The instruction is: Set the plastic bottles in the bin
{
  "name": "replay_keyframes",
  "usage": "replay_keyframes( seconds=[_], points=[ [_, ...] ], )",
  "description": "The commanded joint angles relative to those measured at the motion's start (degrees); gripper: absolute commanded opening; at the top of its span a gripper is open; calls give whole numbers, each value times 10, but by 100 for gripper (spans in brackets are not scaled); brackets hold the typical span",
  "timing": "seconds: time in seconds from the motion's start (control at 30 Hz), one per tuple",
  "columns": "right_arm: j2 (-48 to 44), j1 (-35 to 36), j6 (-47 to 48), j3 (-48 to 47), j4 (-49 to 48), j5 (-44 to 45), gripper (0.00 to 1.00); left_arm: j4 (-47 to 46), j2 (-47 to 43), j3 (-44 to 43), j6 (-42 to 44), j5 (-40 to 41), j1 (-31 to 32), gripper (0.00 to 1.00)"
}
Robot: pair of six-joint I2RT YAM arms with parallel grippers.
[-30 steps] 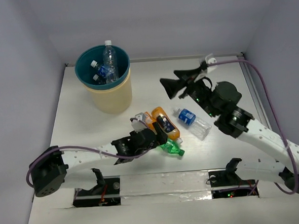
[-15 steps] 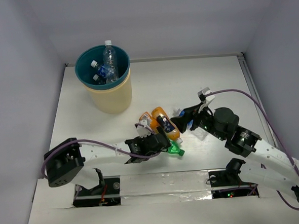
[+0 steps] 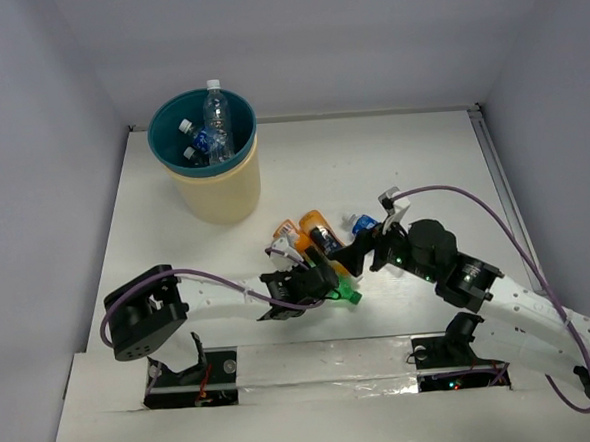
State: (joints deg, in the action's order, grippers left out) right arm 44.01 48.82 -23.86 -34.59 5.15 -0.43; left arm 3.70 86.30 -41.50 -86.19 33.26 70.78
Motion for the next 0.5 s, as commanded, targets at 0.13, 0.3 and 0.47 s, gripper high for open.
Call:
replay_keyframes(
  seconds=[0.13, 0.3, 0.47],
  points=[
    [29, 0, -62, 10, -9, 84, 63, 83, -31, 42, -66, 74, 1, 55],
    [65, -5, -74, -20, 45, 175, 45, 111, -80, 67, -59, 92, 1, 48],
    [121, -46, -84, -81, 130, 274, 86, 104, -156, 102, -16, 100, 7, 38]
  ],
)
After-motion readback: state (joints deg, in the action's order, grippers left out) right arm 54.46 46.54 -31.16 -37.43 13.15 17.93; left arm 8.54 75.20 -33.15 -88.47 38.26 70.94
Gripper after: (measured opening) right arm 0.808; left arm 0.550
